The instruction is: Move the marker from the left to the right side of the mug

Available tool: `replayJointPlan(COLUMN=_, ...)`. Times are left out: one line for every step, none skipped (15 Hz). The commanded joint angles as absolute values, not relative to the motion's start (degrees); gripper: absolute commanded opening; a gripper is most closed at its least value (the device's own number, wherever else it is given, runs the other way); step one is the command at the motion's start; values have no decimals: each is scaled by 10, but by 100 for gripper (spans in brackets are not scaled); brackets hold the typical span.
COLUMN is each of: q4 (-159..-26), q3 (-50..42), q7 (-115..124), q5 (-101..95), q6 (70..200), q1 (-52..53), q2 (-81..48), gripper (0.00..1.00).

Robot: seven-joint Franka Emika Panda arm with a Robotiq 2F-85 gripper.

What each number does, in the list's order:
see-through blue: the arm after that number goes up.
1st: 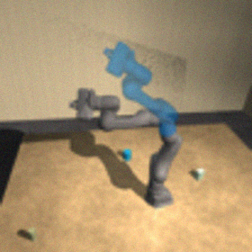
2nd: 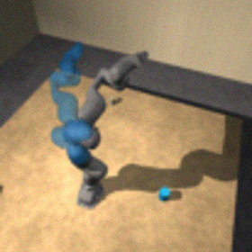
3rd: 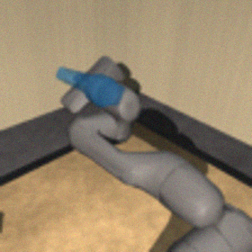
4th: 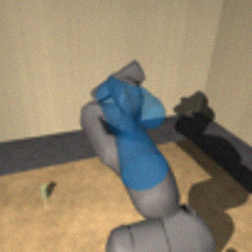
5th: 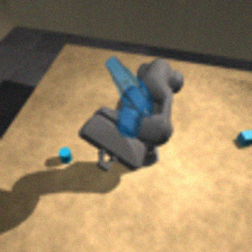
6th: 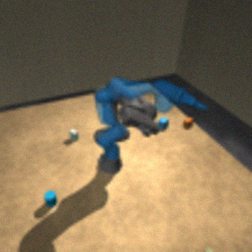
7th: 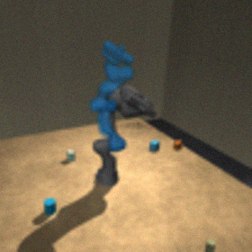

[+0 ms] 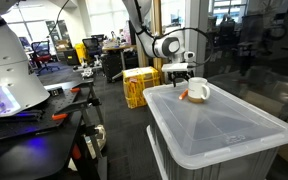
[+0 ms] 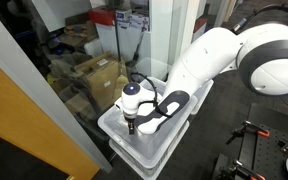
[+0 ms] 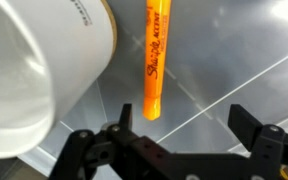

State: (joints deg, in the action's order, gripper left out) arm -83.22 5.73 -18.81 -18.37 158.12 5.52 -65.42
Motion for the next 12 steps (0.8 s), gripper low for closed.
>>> replayJointPlan(q4=-785, q3=78, q7=-224, q5=-161, q6=1540, q1=35, q2=-676, gripper=98)
replayJointPlan(q4=-778, q3=81, q7=-229, q5=-158, q6=1532, q1=32, q2=-680, gripper=98)
replayJointPlan(q4=-771, q3=83, q7=-233, q5=-155, q6=1524, q1=31, q2=-684, gripper=98)
replayJointPlan(q4=-764, q3=84, q7=-238, q5=-151, q6=1518, q1=29, q2=-687, gripper=97)
replayJointPlan(q4=-758, q3=85, q7=-240, q5=-149, q6=1511, q1=30, q2=-691, gripper=97)
replayJointPlan(q4=-752, q3=85, q7=-241, q5=-148, q6=1505, q1=30, q2=-695, gripper=97)
replayJointPlan(q4=-747, q3=85, q7=-240, q5=-148, q6=1500, q1=32, q2=-698, gripper=96)
replayJointPlan(q4=-741, q3=87, q7=-241, q5=-147, q6=1494, q1=32, q2=-702, gripper=97)
replayJointPlan(q4=-736, q3=88, q7=-242, q5=-146, q6=1488, q1=33, q2=-706, gripper=97)
replayJointPlan(q4=-731, q3=88, q7=-242, q5=-146, q6=1484, q1=33, q2=-710, gripper=96)
replayJointPlan(q4=-726, q3=90, q7=-242, q5=-145, q6=1481, q1=33, q2=-714, gripper=95)
replayJointPlan(q4=-721, q3=90, q7=-242, q5=-145, q6=1477, q1=34, q2=-717, gripper=95)
